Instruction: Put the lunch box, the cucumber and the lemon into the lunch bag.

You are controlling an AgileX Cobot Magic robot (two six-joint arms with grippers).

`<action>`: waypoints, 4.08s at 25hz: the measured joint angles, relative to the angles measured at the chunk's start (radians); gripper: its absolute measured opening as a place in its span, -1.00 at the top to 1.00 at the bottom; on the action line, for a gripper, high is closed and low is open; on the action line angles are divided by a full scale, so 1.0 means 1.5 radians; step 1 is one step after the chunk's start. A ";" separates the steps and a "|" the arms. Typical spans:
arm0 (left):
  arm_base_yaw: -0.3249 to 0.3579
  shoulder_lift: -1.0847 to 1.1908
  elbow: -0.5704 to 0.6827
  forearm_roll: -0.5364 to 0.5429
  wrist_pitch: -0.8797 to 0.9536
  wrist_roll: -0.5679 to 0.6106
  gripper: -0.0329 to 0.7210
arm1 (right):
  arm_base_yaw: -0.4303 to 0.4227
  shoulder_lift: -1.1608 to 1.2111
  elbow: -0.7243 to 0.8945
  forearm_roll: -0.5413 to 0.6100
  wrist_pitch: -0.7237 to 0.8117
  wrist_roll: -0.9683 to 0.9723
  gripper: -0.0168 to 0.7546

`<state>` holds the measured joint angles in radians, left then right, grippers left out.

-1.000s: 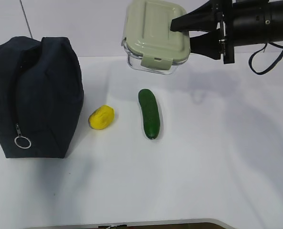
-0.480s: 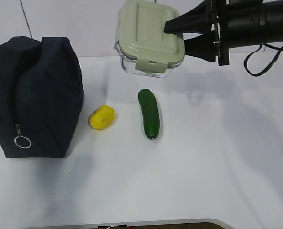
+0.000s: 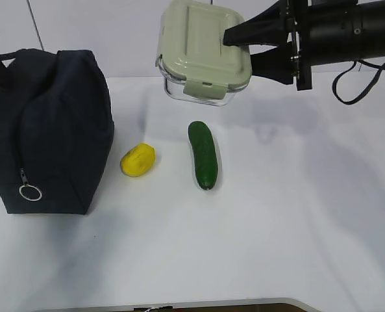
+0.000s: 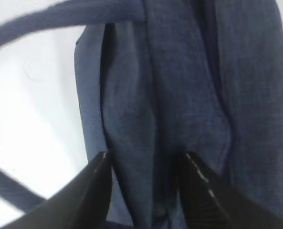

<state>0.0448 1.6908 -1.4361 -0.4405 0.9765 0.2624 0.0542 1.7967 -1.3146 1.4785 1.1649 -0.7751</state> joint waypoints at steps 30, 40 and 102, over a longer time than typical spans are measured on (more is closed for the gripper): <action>0.000 -0.054 -0.012 -0.153 0.111 0.104 0.93 | 0.147 0.000 -0.001 0.104 -0.008 0.007 -0.05; -0.008 -0.069 -0.012 -0.171 0.112 0.107 0.94 | 0.177 0.010 -0.002 0.139 -0.057 0.007 -0.05; -0.008 -0.055 -0.012 -0.246 0.113 0.089 0.94 | 0.280 0.226 -0.200 0.155 -0.273 -0.049 -0.05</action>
<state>0.0329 1.6080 -1.4546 -0.8098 1.1465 0.3957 0.4747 2.1358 -1.6143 1.7114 0.7560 -0.8481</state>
